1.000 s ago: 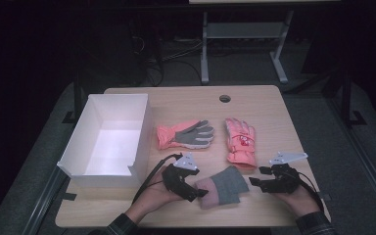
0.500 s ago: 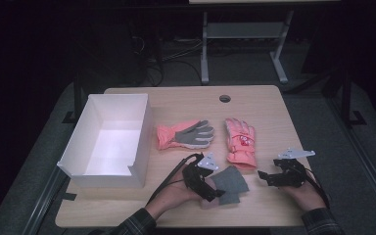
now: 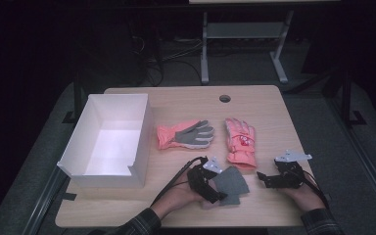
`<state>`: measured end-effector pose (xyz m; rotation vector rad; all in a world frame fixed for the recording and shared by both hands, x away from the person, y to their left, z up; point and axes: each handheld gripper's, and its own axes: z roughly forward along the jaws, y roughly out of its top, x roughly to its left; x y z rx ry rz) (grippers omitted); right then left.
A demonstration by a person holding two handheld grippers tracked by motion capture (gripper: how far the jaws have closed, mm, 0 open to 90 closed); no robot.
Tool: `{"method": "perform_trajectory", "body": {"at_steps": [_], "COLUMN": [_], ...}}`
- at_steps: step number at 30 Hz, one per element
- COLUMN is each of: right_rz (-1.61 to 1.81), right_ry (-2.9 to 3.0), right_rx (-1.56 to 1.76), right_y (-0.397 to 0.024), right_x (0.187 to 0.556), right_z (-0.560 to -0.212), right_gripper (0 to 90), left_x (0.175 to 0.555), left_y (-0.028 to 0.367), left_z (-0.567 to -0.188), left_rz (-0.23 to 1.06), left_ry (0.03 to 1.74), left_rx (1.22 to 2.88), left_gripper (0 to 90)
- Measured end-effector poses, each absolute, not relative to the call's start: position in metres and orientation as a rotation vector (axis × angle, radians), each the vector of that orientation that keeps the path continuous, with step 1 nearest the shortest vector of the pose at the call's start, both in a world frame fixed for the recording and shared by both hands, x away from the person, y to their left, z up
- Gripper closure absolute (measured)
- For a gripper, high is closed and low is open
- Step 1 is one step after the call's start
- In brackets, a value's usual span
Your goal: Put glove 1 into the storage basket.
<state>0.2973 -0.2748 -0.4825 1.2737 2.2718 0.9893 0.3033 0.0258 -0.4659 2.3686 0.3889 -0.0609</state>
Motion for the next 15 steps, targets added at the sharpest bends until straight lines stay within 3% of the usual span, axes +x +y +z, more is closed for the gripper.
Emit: {"method": "perform_trajectory", "body": {"at_steps": [8, 15], "right_rz": [0.984, 0.980], "right_ry": [2.265, 2.263], "right_rx": [1.284, 1.289], "right_y": [-0.2742, -0.2741], "right_x": [0.2977, 0.2979], "right_z": [-0.4827, -0.4827], "right_gripper": [10.2, 9.5], "left_x": [0.3023, 0.3016], "left_y": [0.0263, 0.0245], "left_z": [-0.4614, -0.4565], "left_rz": [-0.146, -0.160], "left_ry": [0.356, 0.364], "left_rx": [2.392, 2.409], "left_gripper": [54.6, 66.1]}}
